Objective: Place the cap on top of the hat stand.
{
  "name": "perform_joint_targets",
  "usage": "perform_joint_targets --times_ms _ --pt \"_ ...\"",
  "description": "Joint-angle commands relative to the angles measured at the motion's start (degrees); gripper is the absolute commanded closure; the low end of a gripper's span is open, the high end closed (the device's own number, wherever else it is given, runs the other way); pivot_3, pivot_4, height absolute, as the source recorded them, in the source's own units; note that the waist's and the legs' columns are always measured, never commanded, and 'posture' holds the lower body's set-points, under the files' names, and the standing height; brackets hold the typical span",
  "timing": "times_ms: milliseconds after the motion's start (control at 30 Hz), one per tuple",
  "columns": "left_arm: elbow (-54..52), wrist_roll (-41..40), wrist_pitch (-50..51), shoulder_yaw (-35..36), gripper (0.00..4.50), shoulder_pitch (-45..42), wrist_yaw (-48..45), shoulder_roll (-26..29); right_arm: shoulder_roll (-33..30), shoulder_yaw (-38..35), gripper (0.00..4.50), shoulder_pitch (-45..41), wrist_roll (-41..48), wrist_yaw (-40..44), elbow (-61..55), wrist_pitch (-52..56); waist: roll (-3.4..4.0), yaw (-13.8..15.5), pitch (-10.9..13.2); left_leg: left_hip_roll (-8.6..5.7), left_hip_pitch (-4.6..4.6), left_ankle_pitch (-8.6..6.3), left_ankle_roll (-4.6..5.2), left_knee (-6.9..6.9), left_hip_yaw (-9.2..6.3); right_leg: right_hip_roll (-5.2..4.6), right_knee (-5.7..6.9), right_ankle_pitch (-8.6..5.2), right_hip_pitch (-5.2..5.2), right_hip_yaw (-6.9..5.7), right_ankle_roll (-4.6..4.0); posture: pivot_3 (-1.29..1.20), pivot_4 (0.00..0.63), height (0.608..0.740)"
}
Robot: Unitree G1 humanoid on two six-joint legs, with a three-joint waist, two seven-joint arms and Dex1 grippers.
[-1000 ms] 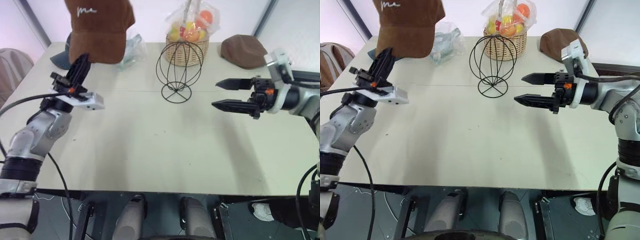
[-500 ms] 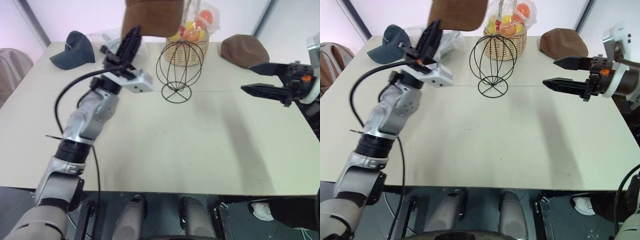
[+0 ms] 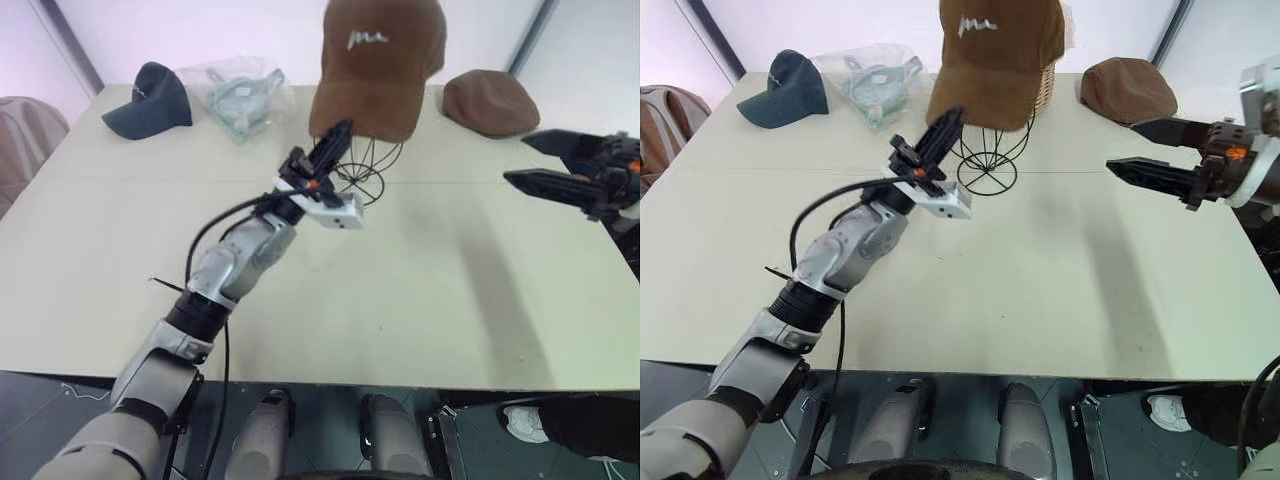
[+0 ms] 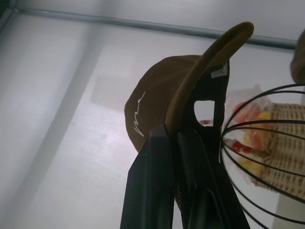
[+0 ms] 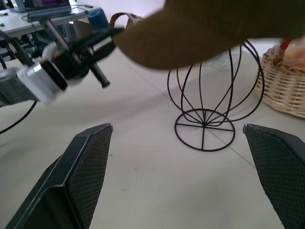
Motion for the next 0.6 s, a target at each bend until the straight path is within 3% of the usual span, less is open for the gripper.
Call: perform_joint_targets --times_ms 33,267,600 --pt "1.07 2.16 1.00 -1.47 4.45 -0.66 2.68 -0.76 -1.38 -2.52 0.00 -0.92 1.10 -0.09 0.17 -0.02 0.00 -0.02 0.00 0.00 0.00 0.00 0.00 0.00 0.00 0.00 0.00 0.00 0.00 0.00 0.00 0.00 0.150 0.740" --pt "4.84 3.57 2.14 -3.87 4.45 -0.38 4.61 -1.88 -1.29 -2.99 0.00 0.14 1.43 -0.54 -0.38 0.08 0.00 0.02 0.00 0.00 0.00 0.00 0.00 -0.01 0.00 0.00 0.00 0.00 0.00 0.00 0.01 0.00 0.150 0.740" --pt "-0.21 3.71 4.93 -4.61 4.45 4.55 2.00 -2.78 -1.16 -3.26 0.00 1.03 1.49 -0.91 -0.44 -0.24 0.00 0.01 0.00 0.00 0.00 0.00 0.00 0.00 0.00 -0.01 0.00 -0.01 0.00 0.00 0.00 0.00 0.150 0.740"
